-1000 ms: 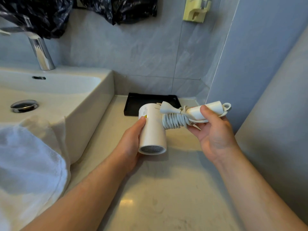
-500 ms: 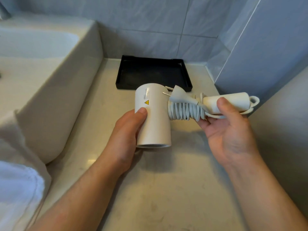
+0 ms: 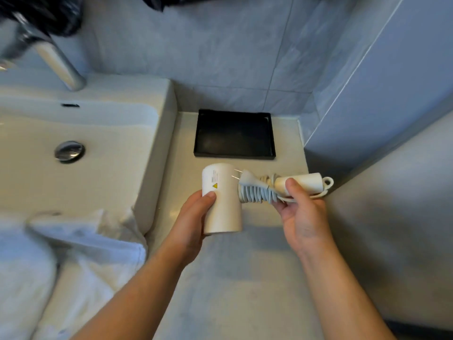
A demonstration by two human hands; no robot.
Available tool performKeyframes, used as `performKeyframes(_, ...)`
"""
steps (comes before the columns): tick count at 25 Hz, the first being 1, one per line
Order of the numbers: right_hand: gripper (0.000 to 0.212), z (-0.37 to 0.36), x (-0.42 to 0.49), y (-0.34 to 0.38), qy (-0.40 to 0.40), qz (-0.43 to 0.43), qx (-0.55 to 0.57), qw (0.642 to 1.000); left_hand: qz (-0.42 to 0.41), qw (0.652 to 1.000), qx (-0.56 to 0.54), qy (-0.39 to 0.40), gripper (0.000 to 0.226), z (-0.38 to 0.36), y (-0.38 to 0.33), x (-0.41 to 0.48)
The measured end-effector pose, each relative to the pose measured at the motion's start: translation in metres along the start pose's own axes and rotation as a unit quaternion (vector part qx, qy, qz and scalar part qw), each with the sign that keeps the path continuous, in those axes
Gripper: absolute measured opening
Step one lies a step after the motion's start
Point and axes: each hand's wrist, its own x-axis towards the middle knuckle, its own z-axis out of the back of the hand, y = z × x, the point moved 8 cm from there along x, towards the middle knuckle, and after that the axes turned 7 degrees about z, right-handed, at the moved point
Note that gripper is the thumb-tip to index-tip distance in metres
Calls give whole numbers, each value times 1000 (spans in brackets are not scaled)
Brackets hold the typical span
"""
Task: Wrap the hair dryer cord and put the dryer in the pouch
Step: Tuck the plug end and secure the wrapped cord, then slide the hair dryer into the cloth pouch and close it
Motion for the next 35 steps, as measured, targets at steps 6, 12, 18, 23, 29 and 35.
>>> performKeyframes(6,15,-77,-56,42,124,-54,-42,990,13,998,-61,-11,52,26,-60,-90)
performKeyframes(12,21,-173,-126,45,318,-51,-93,942,-68,983,-148,-80,40,72,-78,-174)
performKeyframes(18,51,-225,-193,-9,389,-163,-97,902,-133,958,-201,-155,36,127,-77,-239)
performKeyframes(23,41,-263,-231,-42,430,-158,-144,877,-160,941,-237,-180,33,167,-75,-264)
performKeyframes(29,17,-318,-275,-104,433,-130,-198,870,-180,931,-267,-172,33,238,-87,-273)
performKeyframes(35,29,-402,-334,-199,459,-155,-248,839,-141,950,-206,-189,47,382,-101,-297)
